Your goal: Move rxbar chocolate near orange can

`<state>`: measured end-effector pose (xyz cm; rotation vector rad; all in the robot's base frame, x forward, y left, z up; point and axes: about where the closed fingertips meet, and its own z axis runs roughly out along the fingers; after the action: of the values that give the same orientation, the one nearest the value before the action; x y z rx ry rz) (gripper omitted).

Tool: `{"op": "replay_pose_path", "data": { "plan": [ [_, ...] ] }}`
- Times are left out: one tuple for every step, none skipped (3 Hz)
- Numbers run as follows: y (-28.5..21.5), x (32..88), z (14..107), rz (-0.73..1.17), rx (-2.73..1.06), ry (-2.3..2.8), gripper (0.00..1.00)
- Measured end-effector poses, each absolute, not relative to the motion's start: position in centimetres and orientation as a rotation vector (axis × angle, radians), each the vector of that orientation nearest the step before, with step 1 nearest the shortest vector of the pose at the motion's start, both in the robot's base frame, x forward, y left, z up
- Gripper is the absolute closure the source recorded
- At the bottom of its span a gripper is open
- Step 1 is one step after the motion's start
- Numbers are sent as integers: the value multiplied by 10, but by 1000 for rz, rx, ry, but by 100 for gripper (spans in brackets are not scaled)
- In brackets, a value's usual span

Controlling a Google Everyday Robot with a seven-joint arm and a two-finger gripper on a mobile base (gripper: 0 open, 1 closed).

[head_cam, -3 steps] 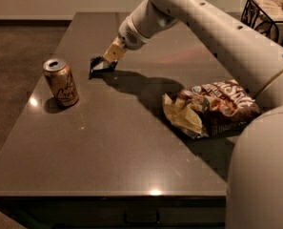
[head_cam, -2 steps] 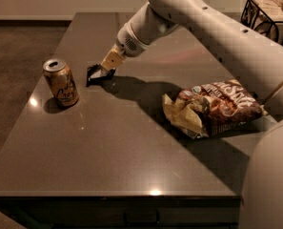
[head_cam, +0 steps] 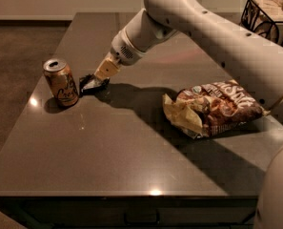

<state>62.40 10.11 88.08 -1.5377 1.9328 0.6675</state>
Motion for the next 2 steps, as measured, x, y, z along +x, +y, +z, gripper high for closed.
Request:
{"op": "replay_pose_path", "data": {
  "plan": [
    [103, 624, 879, 669, -1541, 1933, 36],
    [105, 623, 878, 672, -1545, 1932, 12]
  ]
}}
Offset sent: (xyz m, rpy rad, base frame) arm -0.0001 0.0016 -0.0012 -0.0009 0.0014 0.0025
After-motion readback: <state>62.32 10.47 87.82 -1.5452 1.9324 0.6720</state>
